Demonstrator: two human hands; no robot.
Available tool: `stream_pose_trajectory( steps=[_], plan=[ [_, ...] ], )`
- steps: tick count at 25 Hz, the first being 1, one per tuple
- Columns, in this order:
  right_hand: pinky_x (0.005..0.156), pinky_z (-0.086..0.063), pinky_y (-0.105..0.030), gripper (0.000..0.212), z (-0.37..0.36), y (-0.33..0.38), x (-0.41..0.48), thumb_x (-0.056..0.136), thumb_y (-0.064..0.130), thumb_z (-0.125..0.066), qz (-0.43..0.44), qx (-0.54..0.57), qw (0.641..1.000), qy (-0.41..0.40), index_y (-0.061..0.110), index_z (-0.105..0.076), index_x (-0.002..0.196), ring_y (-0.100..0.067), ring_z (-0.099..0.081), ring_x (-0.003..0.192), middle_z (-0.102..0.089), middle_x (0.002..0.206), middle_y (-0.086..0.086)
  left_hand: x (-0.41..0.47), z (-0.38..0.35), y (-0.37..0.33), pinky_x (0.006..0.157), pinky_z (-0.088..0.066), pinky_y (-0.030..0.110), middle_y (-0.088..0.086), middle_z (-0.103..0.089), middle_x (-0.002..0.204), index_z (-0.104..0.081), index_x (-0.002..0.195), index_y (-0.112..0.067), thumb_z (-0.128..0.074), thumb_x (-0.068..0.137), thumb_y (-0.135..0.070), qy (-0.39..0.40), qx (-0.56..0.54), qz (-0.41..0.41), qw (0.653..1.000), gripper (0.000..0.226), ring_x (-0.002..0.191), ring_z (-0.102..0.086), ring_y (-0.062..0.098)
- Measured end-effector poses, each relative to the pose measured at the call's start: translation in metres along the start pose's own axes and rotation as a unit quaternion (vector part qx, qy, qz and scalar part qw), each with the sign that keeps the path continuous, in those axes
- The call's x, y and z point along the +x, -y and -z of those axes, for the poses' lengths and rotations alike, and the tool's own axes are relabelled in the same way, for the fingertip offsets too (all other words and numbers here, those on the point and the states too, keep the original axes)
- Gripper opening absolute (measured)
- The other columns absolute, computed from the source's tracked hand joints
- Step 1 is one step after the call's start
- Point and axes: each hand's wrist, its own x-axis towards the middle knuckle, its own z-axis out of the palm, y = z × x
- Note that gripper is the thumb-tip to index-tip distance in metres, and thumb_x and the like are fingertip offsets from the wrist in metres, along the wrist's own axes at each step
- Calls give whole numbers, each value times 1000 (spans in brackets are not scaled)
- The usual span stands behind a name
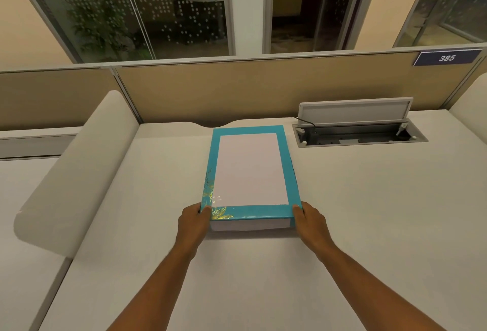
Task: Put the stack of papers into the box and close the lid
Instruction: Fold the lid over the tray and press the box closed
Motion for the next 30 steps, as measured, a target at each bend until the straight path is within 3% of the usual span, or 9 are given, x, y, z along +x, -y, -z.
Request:
stream_pose_trajectory(
  steps=[1,3,5,6,11,17,20,24,30],
  plan=[
    [90,-63,-52,25,0,1,1,110,42,-41,-2,-5,1000,-1,22,-57,114,-20,-66,95,-69,112,-6,3,1,-2,61,-49,31,6,-78,103,-74,99,-16,-55,101,-24,-2,15,-1,1000,21,85,-69,23],
    [98,-60,-52,40,-1,4,5,109,43,-44,8,-33,999,-23,13,-54,134,-24,-64,110,-64,132,-14,16,4,-12,86,-55,37,11,-68,139,-66,135,-11,-59,101,-30,-15,73,-27,997,40,118,-67,31],
    [112,-52,-53,59,-4,13,10,108,47,-45,48,-95,993,-55,12,-36,156,-31,-54,136,-48,157,-13,36,3,-31,115,-45,45,13,-50,160,-45,156,-10,-61,102,-40,-24,132,-76,988,63,145,-50,33],
    [117,-47,-52,66,-8,21,13,108,50,-44,74,-128,987,-65,14,-29,161,-32,-48,145,-38,166,-11,47,0,-44,120,-40,46,12,-46,163,-42,157,-11,-60,102,-44,-20,150,-105,983,67,149,-46,32],
    [127,-32,-47,84,-28,61,34,97,73,-16,167,-290,939,-75,24,-20,166,-30,-27,161,-16,178,-6,115,-23,-106,130,-22,49,9,-14,177,-21,166,-18,-48,101,-62,49,315,-193,928,83,163,-17,32],
    [132,-9,-54,99,-44,61,68,87,83,9,173,-363,915,-41,29,-12,168,-32,-3,165,1,180,-3,177,-45,-135,130,-16,53,9,7,178,-5,169,-31,-33,97,-77,112,460,-220,853,90,165,1,35],
    [132,-3,-54,97,-49,53,75,89,83,6,174,-373,911,-30,30,-10,168,-32,-1,165,0,180,-3,189,-51,-130,130,-18,54,11,2,178,-6,168,-34,-30,95,-80,138,480,-214,839,89,164,-3,36],
    [132,-6,-55,98,-52,47,78,89,84,7,175,-374,910,-28,29,-15,167,-33,-3,165,-5,179,-4,193,-55,-123,129,-21,56,11,-1,178,-9,167,-38,-28,94,-81,123,487,-221,836,87,164,-5,37],
    [131,-12,-57,88,-59,38,79,96,81,-12,178,-375,909,-38,28,-23,166,-35,-14,164,-15,178,-5,197,-59,-116,131,-21,55,11,-3,178,-12,166,-40,-27,94,-81,112,481,-227,840,85,164,-7,37]
  ],
)
